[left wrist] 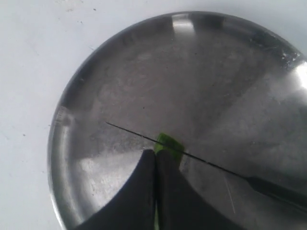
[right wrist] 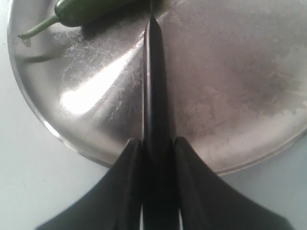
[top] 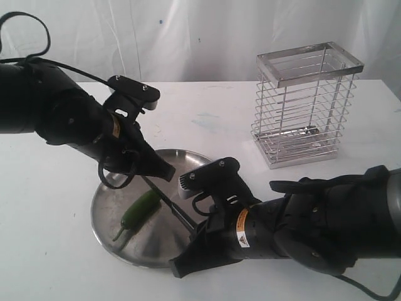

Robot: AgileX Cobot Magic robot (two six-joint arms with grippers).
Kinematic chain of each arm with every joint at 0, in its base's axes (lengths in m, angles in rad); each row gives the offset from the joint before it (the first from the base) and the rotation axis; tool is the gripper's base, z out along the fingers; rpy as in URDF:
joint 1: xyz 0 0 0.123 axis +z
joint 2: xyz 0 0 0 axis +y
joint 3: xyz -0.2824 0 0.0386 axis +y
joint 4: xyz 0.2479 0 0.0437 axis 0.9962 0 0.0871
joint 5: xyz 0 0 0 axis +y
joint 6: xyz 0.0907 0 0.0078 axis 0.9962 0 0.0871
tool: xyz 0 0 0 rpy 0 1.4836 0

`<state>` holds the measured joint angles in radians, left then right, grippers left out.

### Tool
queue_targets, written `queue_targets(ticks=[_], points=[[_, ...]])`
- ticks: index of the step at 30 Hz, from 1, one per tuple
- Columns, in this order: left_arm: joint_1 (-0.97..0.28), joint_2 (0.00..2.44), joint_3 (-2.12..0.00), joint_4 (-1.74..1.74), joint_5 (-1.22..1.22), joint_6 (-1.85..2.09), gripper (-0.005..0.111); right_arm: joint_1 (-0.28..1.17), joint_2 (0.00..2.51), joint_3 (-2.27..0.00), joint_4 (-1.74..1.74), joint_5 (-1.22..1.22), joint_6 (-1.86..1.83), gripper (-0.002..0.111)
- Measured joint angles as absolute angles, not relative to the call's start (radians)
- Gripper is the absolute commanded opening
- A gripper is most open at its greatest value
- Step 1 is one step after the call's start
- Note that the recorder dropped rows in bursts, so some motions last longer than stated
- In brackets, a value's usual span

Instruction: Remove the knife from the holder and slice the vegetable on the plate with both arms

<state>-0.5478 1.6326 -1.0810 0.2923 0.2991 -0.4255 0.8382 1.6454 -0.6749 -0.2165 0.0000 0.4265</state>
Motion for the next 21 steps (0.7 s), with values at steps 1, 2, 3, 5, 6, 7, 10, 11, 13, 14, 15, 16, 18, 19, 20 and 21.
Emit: queue_targets(ticks=[1, 2, 3, 5, 6, 7, 10, 11, 13, 14, 15, 16, 18, 19, 20, 21], points=[[-0.548, 1.646, -1.081, 0.284, 0.297, -0.425, 0.000, 0.838, 1.645, -0.675, -0.216, 0.000, 0.427, 0.000], [-0.548, 1.659, -1.081, 0.278, 0.294, -0.425, 0.000, 0.838, 1.645, -0.675, -0.216, 0.000, 0.427, 0.000], [-0.548, 1.671, -1.081, 0.270, 0.292, -0.425, 0.000, 0.838, 1.645, -0.675, -0.216, 0.000, 0.427, 0.000], [-0.548, 1.685, -1.081, 0.250, 0.280, -0.423, 0.000, 0.838, 1.645, -0.675, -0.216, 0.000, 0.427, 0.000], [-0.548, 1.691, -1.081, 0.245, 0.275, -0.421, 0.000, 0.838, 1.645, -0.675, -0.216, 0.000, 0.427, 0.000], [-0.548, 1.694, -1.081, 0.234, 0.270, -0.419, 0.000, 0.838, 1.645, -0.675, -0.216, 0.000, 0.427, 0.000], [-0.548, 1.698, -1.081, 0.225, 0.248, -0.415, 0.000, 0.838, 1.645, -0.675, -0.216, 0.000, 0.427, 0.000], [-0.548, 1.698, -1.081, 0.223, 0.241, -0.415, 0.000, 0.838, 1.645, -0.675, -0.216, 0.000, 0.427, 0.000], [-0.551, 1.698, -1.081, 0.216, 0.234, -0.415, 0.000, 0.838, 1.645, -0.675, -0.216, 0.000, 0.427, 0.000], [-0.555, 1.698, -1.081, 0.212, 0.226, -0.415, 0.000, 0.838, 1.645, -0.675, -0.216, 0.000, 0.427, 0.000], [-0.557, 1.698, -1.081, 0.209, 0.227, -0.412, 0.000, 0.838, 1.645, -0.675, -0.216, 0.000, 0.427, 0.000], [-0.558, 1.698, -1.081, 0.206, 0.227, -0.410, 0.000, 0.838, 1.645, -0.675, -0.216, 0.000, 0.427, 0.000], [-0.562, 1.700, -1.081, 0.206, 0.225, -0.398, 0.000, 0.838, 1.645, -0.675, -0.216, 0.000, 0.427, 0.000], [-0.564, 1.703, -1.081, 0.206, 0.221, -0.395, 0.000, 0.838, 1.645, -0.675, -0.216, 0.000, 0.427, 0.000], [-0.564, 1.714, -1.081, 0.206, 0.220, -0.391, 0.000, 0.838, 1.645, -0.675, -0.216, 0.000, 0.427, 0.000], [-0.564, 1.722, -1.081, 0.206, 0.220, -0.389, 0.000, 0.838, 1.645, -0.675, -0.216, 0.000, 0.427, 0.000]])
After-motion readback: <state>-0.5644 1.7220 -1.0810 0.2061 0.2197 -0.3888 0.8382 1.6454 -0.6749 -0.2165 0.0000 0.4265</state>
